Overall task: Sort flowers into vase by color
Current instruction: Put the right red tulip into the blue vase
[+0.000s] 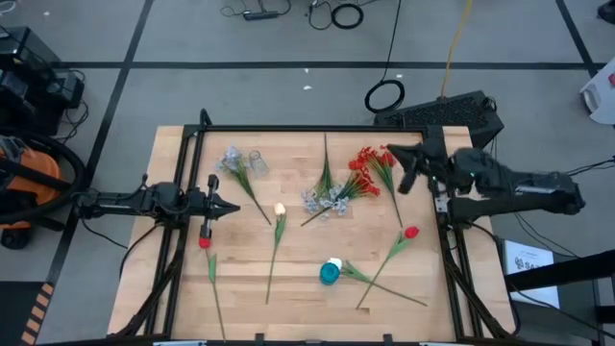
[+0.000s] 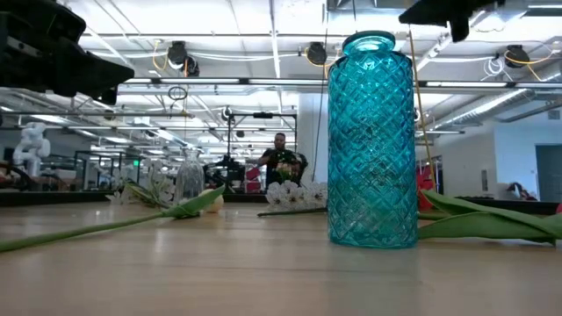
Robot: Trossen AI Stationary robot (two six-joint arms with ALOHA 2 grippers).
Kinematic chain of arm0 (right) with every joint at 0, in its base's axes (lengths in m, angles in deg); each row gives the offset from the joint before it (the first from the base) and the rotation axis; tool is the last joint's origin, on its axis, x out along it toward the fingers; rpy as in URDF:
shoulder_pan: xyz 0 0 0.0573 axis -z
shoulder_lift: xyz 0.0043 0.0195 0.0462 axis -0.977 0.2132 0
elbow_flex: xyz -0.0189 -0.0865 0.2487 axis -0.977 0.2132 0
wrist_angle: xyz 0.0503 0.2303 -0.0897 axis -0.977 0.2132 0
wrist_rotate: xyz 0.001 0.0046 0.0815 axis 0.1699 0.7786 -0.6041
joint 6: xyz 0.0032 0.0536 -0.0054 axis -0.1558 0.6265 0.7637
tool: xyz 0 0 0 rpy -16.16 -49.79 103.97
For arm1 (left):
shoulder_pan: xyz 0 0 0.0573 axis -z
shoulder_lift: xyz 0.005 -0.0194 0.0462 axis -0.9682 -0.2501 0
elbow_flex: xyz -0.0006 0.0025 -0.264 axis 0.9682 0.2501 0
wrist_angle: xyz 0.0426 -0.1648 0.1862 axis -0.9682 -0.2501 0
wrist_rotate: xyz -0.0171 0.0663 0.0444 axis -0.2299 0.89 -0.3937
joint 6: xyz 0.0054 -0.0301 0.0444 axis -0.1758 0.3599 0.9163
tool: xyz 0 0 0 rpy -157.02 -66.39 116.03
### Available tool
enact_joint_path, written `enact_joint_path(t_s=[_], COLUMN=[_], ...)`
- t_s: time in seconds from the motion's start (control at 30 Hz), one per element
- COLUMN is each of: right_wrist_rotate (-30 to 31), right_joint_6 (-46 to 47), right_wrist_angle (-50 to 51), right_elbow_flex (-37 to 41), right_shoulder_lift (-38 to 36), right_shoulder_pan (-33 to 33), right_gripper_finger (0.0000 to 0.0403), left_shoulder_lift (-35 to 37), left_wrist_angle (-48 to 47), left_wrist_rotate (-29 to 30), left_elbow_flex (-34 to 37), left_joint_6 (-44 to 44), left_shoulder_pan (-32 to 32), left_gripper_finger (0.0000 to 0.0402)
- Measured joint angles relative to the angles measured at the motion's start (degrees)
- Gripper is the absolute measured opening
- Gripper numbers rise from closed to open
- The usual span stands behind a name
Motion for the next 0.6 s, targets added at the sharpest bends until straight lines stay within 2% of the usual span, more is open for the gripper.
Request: enact_joint_path(t_s=[0.1, 0.27, 0.37, 0.47, 0.53, 0.6], right_wrist_rotate=[4.77, 5.63, 1.25, -6.98, -13.52, -17.92], right_joint_6=[11.88, 41.40, 60.23, 76.20, 83.82, 87.67], right_wrist_angle=[16.65, 43.16, 57.97, 68.64, 72.22, 73.62], right_elbow_flex=[-13.09, -30.83, -37.43, -39.25, -38.69, -37.45], right_shoulder_lift=[7.98, 20.37, 27.24, 32.60, 35.67, 38.41], right_shoulder_pan=[0.00, 0.00, 0.00, -0.26, -1.07, -2.26], right_gripper_finger=[0.0000, 0.0000, 0.0000, 0.0000, 0.0000, 0.0000], left_shoulder_lift=[-0.01, 0.00, -0.01, -0.02, -0.02, 0.00], left_wrist_angle=[0.02, 0.04, 0.07, 0.07, 0.07, 0.09], left_wrist_rotate=[0.00, 0.00, 0.00, 0.00, 0.00, 0.00], left_elbow_flex=[0.00, 0.00, 0.00, 0.00, 0.00, 0.00], left_joint_6=[0.00, 0.00, 0.00, 0.00, 0.00, 0.00], left_shoulder_pan=[0.01, 0.02, 0.01, 0.01, 0.01, 0.02], left_gripper_finger=[0.0006, 0.0006, 0.0006, 0.0006, 0.0006, 0.0006])
